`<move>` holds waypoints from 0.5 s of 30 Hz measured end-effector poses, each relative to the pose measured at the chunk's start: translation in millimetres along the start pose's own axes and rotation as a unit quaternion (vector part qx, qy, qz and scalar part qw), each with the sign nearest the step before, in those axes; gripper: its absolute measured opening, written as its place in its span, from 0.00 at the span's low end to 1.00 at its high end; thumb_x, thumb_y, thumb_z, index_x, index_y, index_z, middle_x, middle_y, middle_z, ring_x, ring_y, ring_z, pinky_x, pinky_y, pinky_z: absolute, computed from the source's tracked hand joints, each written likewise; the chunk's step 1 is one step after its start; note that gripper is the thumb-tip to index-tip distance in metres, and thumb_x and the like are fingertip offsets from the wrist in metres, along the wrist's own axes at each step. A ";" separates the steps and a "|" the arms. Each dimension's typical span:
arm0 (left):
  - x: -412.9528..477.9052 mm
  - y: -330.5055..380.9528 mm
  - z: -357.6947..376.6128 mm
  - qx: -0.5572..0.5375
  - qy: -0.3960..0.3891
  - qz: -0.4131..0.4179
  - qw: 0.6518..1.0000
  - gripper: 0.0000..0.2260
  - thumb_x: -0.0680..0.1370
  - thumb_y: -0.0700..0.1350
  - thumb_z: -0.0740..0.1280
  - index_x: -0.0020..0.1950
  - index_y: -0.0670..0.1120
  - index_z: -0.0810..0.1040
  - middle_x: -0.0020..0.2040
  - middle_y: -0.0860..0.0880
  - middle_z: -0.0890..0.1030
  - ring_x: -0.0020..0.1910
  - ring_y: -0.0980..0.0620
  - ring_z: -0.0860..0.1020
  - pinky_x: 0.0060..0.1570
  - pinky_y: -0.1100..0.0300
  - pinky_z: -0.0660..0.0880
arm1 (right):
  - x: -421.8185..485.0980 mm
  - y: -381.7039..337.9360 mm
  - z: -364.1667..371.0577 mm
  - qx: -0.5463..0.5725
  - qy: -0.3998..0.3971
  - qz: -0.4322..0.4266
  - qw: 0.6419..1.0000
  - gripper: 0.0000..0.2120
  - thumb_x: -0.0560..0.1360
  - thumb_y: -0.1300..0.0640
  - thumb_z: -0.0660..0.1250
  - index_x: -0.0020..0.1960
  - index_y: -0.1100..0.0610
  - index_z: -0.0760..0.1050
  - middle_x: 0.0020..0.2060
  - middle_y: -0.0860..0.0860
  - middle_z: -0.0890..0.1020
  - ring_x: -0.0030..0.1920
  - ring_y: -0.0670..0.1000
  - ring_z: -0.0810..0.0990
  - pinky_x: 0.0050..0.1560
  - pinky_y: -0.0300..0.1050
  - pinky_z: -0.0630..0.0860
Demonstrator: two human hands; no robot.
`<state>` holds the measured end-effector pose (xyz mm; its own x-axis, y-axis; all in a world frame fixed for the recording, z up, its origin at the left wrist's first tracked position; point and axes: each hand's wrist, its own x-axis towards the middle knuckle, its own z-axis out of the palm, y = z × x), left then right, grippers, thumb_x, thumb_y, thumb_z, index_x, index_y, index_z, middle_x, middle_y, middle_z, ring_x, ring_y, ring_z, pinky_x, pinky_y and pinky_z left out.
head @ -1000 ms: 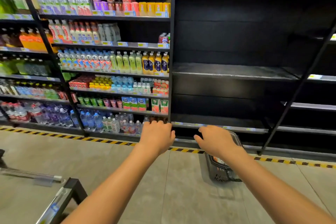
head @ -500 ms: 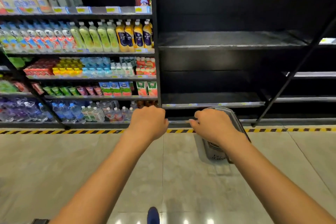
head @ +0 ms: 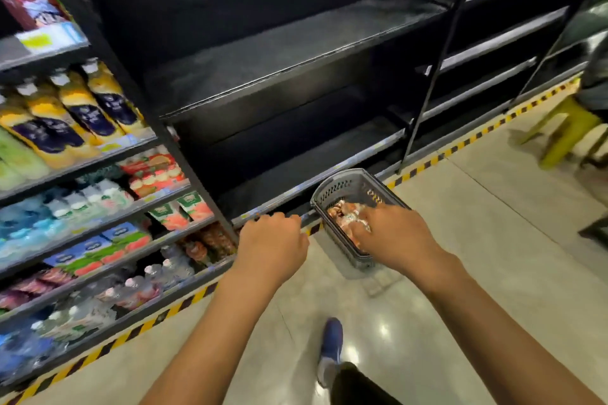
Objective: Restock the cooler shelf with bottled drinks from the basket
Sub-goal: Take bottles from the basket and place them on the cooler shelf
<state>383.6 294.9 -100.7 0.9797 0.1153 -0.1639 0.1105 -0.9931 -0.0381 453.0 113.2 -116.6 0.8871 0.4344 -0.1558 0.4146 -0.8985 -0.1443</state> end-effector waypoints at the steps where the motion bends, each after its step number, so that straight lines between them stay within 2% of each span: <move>1: 20.3 -1.3 4.1 0.009 -0.013 0.016 1.000 0.14 0.82 0.53 0.55 0.57 0.48 0.75 0.55 0.47 0.79 0.55 0.44 0.78 0.45 0.54 0.68 | 13.0 5.8 5.8 0.000 -0.004 0.016 1.000 0.20 0.81 0.42 0.54 0.61 0.52 0.77 0.55 0.54 0.82 0.56 0.58 0.80 0.51 0.49 0.73; 6: 131.7 -7.1 25.5 0.046 -0.054 0.080 0.994 0.15 0.83 0.53 0.54 0.58 0.47 0.75 0.56 0.47 0.79 0.55 0.45 0.77 0.49 0.53 0.70 | 89.2 34.4 41.7 0.012 -0.051 0.090 0.995 0.21 0.81 0.42 0.53 0.63 0.52 0.76 0.58 0.55 0.81 0.58 0.57 0.79 0.55 0.50 0.74; 9: 199.7 -7.3 33.7 0.058 -0.106 0.108 0.987 0.15 0.83 0.53 0.53 0.58 0.47 0.75 0.56 0.47 0.79 0.56 0.45 0.77 0.52 0.53 0.70 | 138.5 49.3 53.3 0.037 -0.075 0.120 0.989 0.20 0.81 0.43 0.53 0.61 0.52 0.77 0.57 0.54 0.82 0.58 0.57 0.80 0.55 0.50 0.74; 13: 285.7 -5.5 42.7 0.060 -0.082 0.157 0.982 0.14 0.79 0.50 0.57 0.49 0.44 0.80 0.46 0.44 0.81 0.46 0.42 0.81 0.45 0.53 0.74 | 203.9 68.2 64.2 0.069 -0.076 0.148 0.984 0.19 0.81 0.45 0.55 0.60 0.53 0.79 0.54 0.54 0.83 0.53 0.57 0.82 0.51 0.48 0.76; 15: 321.7 0.3 44.0 0.061 -0.134 0.171 0.974 0.15 0.81 0.52 0.57 0.55 0.46 0.79 0.54 0.45 0.81 0.54 0.43 0.80 0.48 0.54 0.72 | 231.0 77.4 68.7 0.070 -0.085 0.168 0.980 0.20 0.81 0.44 0.54 0.59 0.53 0.79 0.53 0.53 0.84 0.51 0.56 0.82 0.51 0.47 0.79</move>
<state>691.5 332.6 -196.9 0.8749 -0.2043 -0.4392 -0.2511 -0.9666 -0.0506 676.2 148.4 -230.9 0.9171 0.1304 -0.3768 0.0622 -0.9803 -0.1877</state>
